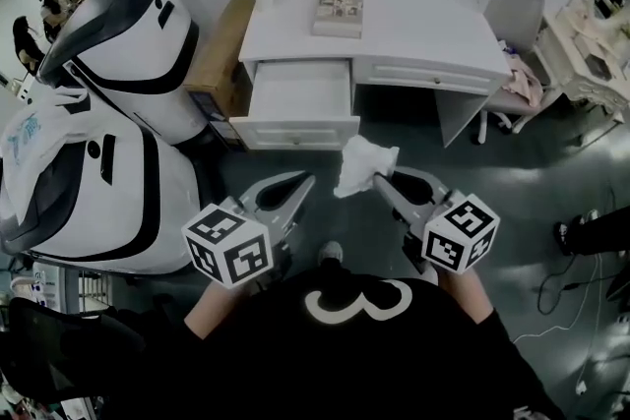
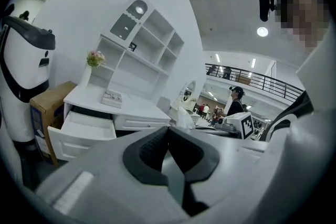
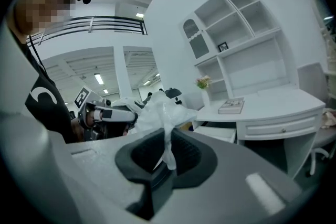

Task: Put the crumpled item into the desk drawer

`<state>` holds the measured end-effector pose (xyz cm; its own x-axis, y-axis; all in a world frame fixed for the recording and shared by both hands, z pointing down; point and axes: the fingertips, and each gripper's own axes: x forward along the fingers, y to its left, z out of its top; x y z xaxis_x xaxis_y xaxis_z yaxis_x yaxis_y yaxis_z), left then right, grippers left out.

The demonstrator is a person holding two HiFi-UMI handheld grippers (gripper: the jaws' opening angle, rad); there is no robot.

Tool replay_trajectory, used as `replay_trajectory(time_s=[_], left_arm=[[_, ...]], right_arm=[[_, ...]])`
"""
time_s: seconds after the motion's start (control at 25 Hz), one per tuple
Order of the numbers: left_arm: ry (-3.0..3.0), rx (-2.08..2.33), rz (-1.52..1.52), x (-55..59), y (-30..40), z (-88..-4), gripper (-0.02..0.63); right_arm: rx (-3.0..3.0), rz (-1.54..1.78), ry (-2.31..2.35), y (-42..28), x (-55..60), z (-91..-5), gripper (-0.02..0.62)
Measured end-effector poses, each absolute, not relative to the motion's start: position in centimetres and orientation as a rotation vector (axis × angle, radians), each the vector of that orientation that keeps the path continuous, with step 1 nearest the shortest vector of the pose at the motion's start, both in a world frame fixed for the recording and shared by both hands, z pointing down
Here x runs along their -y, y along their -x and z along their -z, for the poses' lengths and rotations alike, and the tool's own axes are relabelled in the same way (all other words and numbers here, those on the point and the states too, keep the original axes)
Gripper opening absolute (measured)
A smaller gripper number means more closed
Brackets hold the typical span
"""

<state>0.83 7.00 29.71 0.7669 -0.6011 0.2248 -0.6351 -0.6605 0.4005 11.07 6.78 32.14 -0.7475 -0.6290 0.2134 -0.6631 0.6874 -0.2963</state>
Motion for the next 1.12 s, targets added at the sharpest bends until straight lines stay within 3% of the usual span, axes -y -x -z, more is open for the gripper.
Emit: replay_trajectory(time_s=[0.4, 1.12], left_arm=[[-2.470, 0.919, -0.128, 6.1, 1.4, -31.0, 0.011], [-2.360, 1.025, -0.192, 12.8, 3.9, -35.7, 0.011]], right_arm=[[2.740, -0.575, -1.071, -9.0, 5.3, -33.2, 0.040], [2.677, -0.633, -0.983, -7.8, 13.0, -38.3, 0.040]])
